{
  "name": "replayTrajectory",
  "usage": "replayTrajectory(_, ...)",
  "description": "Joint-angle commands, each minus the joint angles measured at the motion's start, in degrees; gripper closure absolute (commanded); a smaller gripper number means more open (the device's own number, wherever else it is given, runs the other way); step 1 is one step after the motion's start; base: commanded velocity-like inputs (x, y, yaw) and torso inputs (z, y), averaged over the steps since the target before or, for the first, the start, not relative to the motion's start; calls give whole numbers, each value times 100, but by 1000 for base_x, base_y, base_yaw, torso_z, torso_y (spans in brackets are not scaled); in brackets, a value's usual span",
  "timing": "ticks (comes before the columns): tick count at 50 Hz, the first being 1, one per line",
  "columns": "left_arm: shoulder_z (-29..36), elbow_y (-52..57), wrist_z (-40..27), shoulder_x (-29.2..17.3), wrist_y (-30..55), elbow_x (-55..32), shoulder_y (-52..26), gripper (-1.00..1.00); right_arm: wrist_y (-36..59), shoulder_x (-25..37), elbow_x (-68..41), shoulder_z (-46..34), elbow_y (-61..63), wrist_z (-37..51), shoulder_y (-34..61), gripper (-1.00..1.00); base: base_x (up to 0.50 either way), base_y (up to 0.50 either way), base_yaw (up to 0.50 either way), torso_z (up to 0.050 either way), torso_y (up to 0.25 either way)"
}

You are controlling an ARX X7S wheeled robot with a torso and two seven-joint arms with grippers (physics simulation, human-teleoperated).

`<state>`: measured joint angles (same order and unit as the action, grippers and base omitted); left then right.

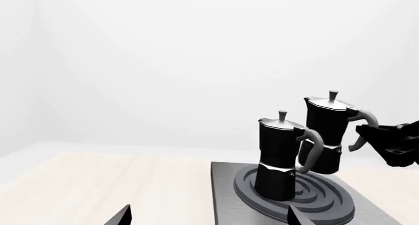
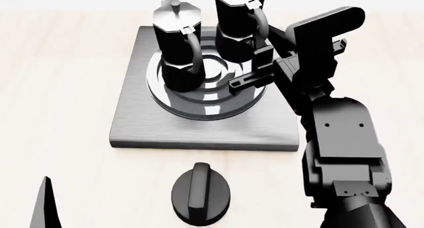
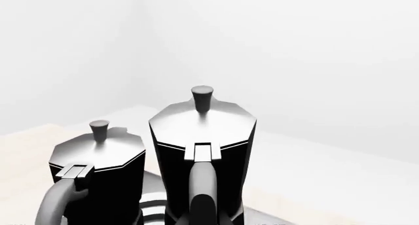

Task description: Put both moka pots on the stove.

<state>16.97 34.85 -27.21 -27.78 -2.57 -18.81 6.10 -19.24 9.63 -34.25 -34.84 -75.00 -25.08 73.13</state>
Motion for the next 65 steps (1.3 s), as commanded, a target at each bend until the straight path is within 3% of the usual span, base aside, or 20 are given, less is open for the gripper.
replayTrajectory(1, 8, -22, -5, -4, -16, -10, -8, -100, -16, -113, 482, 867, 9, -81, -32, 100, 0, 0, 0, 0, 0)
replayTrajectory(42, 37, -64, -34, -34, -46, -23, -36, -100, 125, -355, 2674, 3185, 4, -421, -398, 100, 0, 0, 0, 0, 1)
replayTrajectory(65, 59, -53, -61, -51, -46, -26, -41, -100, 111, -417, 3186, 3695, 5, -522, -448, 100, 0, 0, 0, 0, 1)
